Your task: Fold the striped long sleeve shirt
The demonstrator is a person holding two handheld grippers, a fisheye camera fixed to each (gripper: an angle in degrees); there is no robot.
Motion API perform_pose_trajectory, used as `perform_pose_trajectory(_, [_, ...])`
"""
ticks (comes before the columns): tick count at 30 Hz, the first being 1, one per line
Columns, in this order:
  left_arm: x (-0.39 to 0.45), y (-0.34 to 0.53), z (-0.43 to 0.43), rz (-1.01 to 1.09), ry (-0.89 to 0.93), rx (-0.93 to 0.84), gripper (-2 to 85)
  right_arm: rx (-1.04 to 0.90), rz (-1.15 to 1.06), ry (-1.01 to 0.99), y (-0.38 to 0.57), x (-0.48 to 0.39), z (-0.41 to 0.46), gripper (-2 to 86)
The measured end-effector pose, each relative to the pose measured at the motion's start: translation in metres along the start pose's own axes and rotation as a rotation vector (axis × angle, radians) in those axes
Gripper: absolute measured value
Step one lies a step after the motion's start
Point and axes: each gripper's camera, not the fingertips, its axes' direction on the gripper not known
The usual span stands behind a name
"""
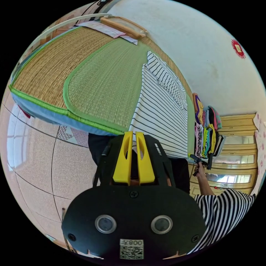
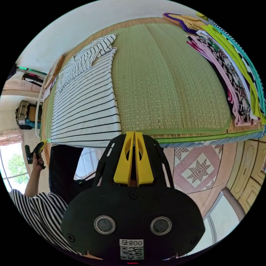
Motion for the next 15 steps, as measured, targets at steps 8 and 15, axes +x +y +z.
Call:
perform_pose_trajectory(8, [-0.046,0.061,0.033,-0.039,0.031,-0.034,6.0,0.037,-0.045,0.07,0.016,-0.003,0.022,0.0])
perform_pose_trajectory(15, [-0.061,0.089,0.053,-0.02,0.01,-0.055,7.1,0.02,0.036,-0.153,0.027,0.03,0.033,0.7])
